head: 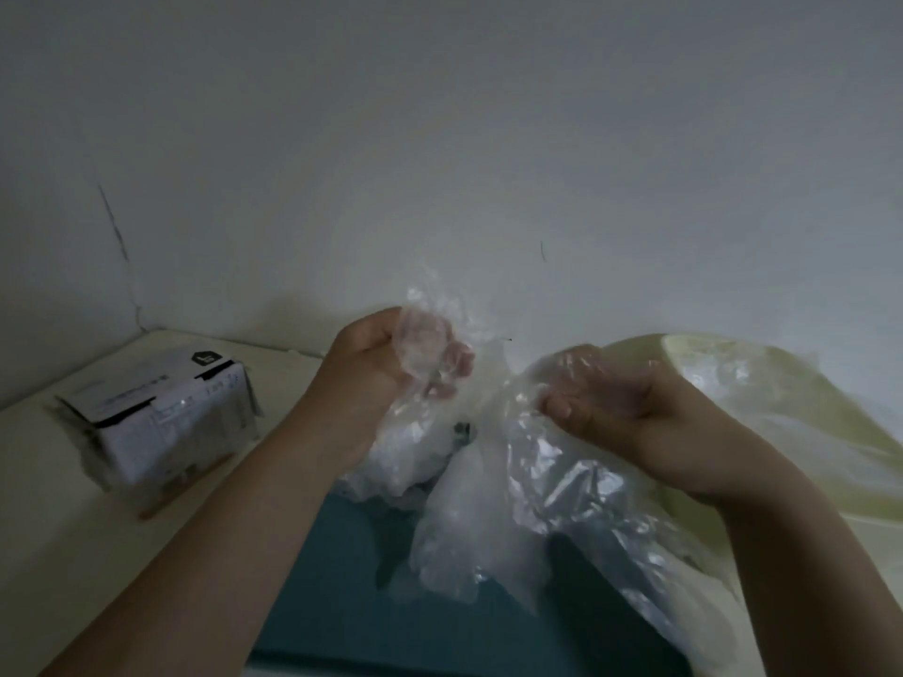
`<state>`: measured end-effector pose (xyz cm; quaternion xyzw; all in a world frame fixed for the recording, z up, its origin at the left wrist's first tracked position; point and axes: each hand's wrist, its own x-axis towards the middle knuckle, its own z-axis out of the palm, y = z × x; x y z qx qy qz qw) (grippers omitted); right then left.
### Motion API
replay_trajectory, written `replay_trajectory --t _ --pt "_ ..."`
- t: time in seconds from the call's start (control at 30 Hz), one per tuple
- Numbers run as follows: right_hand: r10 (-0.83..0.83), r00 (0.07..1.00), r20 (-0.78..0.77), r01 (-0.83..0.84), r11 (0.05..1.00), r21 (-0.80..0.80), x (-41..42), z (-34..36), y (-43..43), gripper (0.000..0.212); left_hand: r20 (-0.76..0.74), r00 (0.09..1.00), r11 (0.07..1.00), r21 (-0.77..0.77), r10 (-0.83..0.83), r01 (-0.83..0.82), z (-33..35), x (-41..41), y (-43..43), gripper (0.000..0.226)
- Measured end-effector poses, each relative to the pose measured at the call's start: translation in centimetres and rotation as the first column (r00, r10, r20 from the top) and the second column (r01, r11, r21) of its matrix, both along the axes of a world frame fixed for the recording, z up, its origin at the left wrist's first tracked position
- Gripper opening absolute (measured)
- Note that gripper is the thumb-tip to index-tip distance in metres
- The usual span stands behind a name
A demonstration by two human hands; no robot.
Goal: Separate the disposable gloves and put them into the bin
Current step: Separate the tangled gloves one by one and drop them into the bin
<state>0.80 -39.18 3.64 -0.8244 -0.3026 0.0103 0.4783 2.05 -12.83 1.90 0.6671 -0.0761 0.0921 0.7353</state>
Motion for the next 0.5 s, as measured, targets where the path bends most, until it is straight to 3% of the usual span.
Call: replay_trajectory --t 0.1,0.23,0.3,0.37,0.43,0.5 --pt "-0.095 0.995 0.033 0.091 0.992 0.09 -0.1 -0.2 1.2 0.028 -0.079 0.991 0.993 -0.049 -0.109 0.105 -0.3 -0.1 -1.0 0.014" --pt "-0.03 0.999 -0.046 0.038 0.98 0.197 -0.5 -0.5 1.8 0.015 -0.134 0.939 0.948 -0.09 -0.315 0.305 -0.5 -1.4 -2.1 0.024" --pt "0.011 0.995 -0.097 0.018 0.957 0.289 -0.5 -0.7 1.6 0.015 -0.158 0.932 0.944 -0.093 -0.327 0.315 -0.7 -2.0 -2.5 0.024" --pt "0.027 0.994 -0.109 0.011 0.942 0.334 -0.2 -1.1 1.6 0.013 -0.226 0.925 0.939 -0.236 -0.305 0.252 -1.2 -1.2 -2.6 0.023" --pt "0.021 0.996 -0.082 0.006 0.95 0.314 0.2 -1.3 1.5 0.023 -0.292 0.883 0.877 -0.426 -0.368 0.225 -1.0 -0.7 -2.1 0.04" --pt "0.028 0.995 -0.091 -0.002 0.962 0.273 0.3 -1.2 1.4 0.029 -0.322 0.848 0.858 -0.443 -0.422 0.259 -0.6 -0.6 -1.2 0.071"
